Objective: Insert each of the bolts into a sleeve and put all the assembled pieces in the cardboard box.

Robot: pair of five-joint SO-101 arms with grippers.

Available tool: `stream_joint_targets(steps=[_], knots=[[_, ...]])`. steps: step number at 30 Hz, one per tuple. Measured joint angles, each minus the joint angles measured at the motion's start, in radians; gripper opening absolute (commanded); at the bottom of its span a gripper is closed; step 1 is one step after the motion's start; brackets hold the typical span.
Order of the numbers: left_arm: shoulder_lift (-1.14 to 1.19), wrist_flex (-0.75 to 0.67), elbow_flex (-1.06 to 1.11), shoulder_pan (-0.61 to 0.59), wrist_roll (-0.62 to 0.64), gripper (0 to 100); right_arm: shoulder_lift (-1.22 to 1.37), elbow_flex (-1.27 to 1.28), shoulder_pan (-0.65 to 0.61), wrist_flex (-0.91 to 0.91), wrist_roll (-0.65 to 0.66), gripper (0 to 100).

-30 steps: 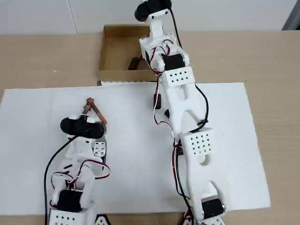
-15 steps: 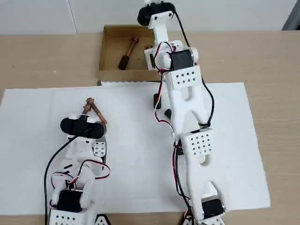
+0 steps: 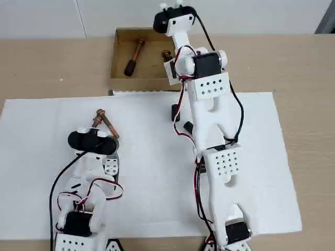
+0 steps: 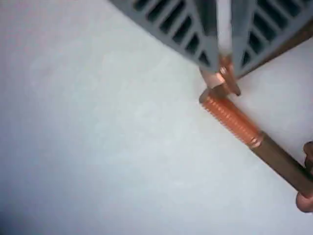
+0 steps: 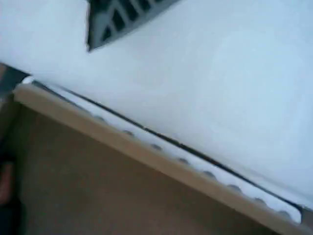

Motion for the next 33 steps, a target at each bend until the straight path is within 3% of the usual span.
stream_joint_targets(steps=[13, 17, 24, 33], knots=[[0.0, 0.0, 0.0, 0.0, 0.0, 1, -0.351, 0.611, -0.002, 0.0, 0.008, 12.9], [0.0, 0.0, 0.0, 0.0, 0.0, 1, -0.399, 0.775, -0.002, 0.0, 0.11, 12.9], [0.0, 0.0, 0.0, 0.0, 0.0, 1, -0.4, 0.925, -0.003, -0.003, 0.293, 12.9], [0.0, 0.0, 0.0, 0.0, 0.0, 1, -0.321, 0.953, -0.002, -0.009, 0.321, 12.9]])
